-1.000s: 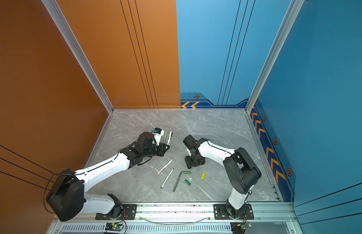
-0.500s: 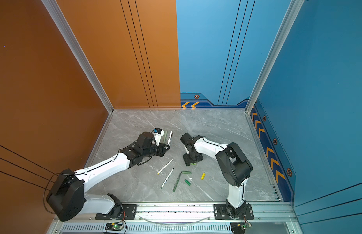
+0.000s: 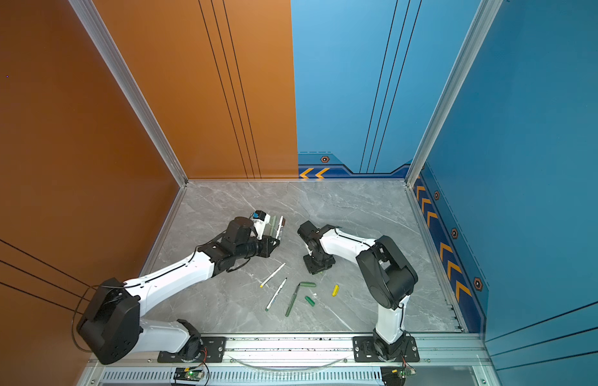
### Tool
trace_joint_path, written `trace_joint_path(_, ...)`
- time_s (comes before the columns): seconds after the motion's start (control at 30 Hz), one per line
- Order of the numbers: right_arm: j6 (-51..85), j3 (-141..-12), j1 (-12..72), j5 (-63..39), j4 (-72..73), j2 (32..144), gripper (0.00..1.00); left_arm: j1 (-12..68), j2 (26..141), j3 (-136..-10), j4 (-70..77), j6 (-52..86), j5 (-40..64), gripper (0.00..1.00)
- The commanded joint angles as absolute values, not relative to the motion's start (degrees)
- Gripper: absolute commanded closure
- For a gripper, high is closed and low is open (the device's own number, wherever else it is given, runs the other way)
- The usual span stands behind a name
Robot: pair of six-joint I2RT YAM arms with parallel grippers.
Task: Insert pens into pen caps
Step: Pick up the pen cap from the center of the table.
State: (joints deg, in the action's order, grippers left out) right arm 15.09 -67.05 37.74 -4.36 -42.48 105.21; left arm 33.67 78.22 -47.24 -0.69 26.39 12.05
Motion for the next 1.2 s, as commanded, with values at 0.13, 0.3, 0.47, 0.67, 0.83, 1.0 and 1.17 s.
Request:
trace_joint_path(0.13,16.66,-65.92,39.38,-5.46,-43.85,107.85,0.82,33.02,78.05,-47.46,-1.04,26.1,12.93,1.0)
trace_joint_path(0.3,17.17,-65.75,39.42,-4.72,-43.42,108.07,0.89,33.07,77.91,-47.55,-1.14,26.1,12.92,1.0)
trace_joint_path(0.47,18.44,-65.49,39.11,-5.09,-41.63,107.75,0.98,33.03,78.13,-47.8,-1.4,26.08,12.88,1.0)
trace_joint_path(0.67,20.42,-65.93,38.37,-5.01,-40.53,105.27,1.0,33.6,77.79,-48.6,-2.74,25.69,11.95,1.0)
trace_joint_path(0.83,23.85,-66.29,36.32,-4.68,-38.72,98.77,1.0,34.78,78.04,-49.57,-3.04,24.41,11.4,1.0)
trace_joint_path(1.0,29.26,-65.94,32.27,-5.5,-34.65,91.43,1.0,37.48,79.07,-51.48,-4.64,21.28,9.79,1.0)
trace_joint_path(1.17,35.76,-64.89,28.44,-7.71,-28.44,86.06,1.0,40.86,81.09,-52.86,-4.66,18.02,11.08,1.0)
